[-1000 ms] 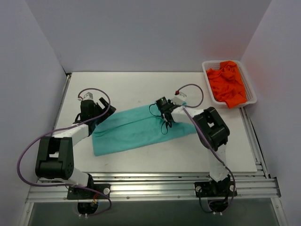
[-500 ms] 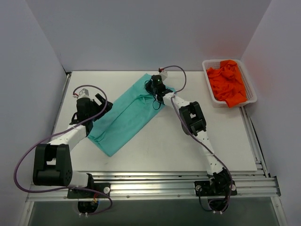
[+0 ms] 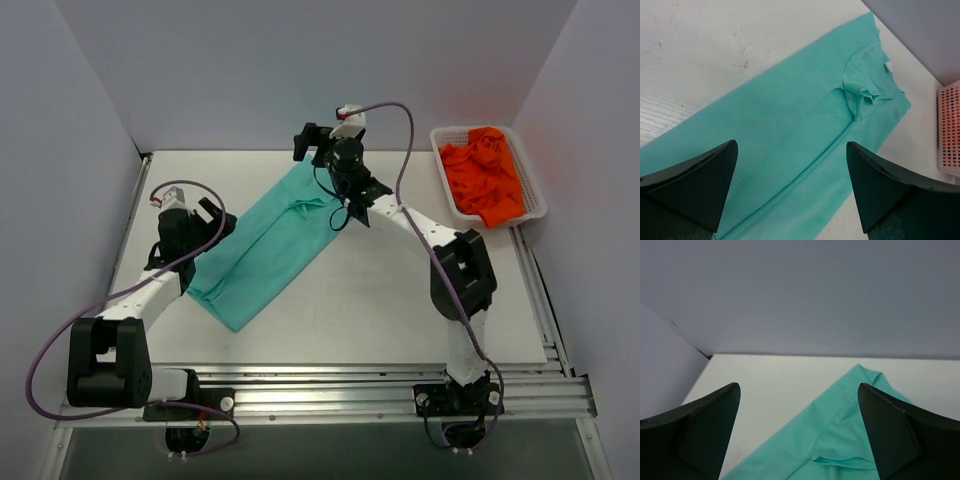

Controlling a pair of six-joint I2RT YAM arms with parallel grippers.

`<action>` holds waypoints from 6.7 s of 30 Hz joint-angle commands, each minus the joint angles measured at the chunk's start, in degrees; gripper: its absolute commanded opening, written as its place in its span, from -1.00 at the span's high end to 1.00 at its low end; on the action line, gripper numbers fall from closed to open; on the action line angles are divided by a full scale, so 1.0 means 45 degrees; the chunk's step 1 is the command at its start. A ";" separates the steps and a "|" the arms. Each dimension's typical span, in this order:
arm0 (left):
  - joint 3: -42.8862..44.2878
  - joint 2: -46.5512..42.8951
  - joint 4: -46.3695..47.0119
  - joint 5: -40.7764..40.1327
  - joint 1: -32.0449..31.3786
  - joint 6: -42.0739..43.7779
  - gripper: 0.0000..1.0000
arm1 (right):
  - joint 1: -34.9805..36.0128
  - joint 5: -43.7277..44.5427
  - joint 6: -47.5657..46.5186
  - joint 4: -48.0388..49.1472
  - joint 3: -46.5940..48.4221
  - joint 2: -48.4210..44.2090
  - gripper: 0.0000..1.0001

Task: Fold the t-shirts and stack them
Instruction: Fold the tshirt

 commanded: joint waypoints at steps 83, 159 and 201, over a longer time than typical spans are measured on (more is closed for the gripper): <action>-0.1810 -0.1743 0.1643 0.1276 0.2030 -0.0674 -0.96 | 0.5529 0.6231 0.9459 -0.6517 -1.2151 -0.6877 1.00; -0.3059 -0.5256 -0.4118 -0.8020 -1.2422 -0.0829 -0.88 | 0.9571 1.0197 1.2367 -1.1419 -1.4944 -1.3910 -0.75; -0.3881 -0.1039 -0.0251 -0.7766 -1.3419 -0.2237 -0.77 | 0.8732 0.8615 1.3268 -0.6616 -1.6702 -0.9749 -0.01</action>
